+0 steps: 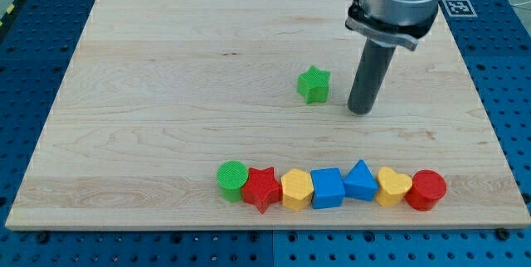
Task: Slide the green star above the green circle
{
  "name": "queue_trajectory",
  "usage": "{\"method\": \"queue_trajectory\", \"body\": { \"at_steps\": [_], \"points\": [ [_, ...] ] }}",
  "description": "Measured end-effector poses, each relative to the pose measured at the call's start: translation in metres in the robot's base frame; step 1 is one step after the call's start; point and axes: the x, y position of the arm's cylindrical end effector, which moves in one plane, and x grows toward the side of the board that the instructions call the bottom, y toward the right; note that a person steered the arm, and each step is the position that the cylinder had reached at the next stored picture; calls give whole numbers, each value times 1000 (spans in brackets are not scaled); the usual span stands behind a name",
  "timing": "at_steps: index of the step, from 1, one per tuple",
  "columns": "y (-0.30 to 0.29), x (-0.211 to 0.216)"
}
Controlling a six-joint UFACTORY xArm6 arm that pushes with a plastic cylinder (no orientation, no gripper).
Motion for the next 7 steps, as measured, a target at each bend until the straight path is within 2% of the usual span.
{"method": "queue_trajectory", "body": {
  "at_steps": [1,3,5,6,7],
  "points": [
    [-22,-23],
    [-107,-27],
    [-110,-75],
    [-117,-70],
    [-132,-47]
  ]
}}
